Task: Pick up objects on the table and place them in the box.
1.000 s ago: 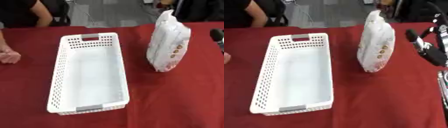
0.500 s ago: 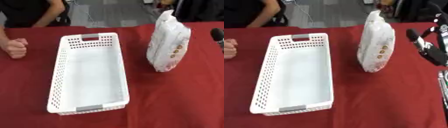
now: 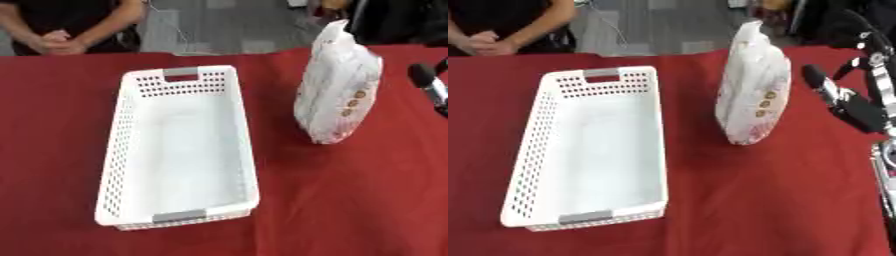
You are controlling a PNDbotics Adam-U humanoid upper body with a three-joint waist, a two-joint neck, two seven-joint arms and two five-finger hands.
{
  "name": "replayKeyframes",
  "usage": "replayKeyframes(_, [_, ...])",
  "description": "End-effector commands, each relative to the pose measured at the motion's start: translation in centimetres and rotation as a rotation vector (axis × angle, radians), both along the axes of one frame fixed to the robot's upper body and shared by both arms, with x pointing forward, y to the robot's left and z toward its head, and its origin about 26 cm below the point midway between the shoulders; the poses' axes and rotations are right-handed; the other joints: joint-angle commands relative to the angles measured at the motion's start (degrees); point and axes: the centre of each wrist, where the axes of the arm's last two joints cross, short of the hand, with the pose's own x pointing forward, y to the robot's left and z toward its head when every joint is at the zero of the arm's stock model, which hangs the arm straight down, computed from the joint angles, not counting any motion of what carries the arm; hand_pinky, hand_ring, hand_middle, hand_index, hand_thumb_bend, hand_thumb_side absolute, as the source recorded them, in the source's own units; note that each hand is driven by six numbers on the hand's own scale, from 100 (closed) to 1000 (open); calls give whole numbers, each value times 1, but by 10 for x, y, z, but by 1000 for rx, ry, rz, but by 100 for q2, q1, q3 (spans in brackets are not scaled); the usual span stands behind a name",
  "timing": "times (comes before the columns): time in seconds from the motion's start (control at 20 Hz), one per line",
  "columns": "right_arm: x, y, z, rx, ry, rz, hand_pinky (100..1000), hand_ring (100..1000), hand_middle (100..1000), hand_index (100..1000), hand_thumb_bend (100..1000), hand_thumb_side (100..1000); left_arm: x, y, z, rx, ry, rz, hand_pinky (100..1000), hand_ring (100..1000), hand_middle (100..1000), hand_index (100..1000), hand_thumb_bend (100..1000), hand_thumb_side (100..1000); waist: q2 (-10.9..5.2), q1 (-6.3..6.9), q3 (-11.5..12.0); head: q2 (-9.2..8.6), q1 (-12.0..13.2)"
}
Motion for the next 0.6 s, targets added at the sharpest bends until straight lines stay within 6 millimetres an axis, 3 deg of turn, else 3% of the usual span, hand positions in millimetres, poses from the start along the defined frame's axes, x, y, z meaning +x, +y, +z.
replayKeyframes(0.05, [9,-2,7,-50,18,21,437,774,831,999,678,849,0,12,4,24,3,-5,649,616,685,809,100,254,-63,-4,24,-82,-96])
replayKeyframes(0.6, [40,-3,-3,-138,129,58,449,776,834,999,687,818,1,11,4,25,3,-14,649,616,686,809,100,254,-65,-15,85,-82,-132])
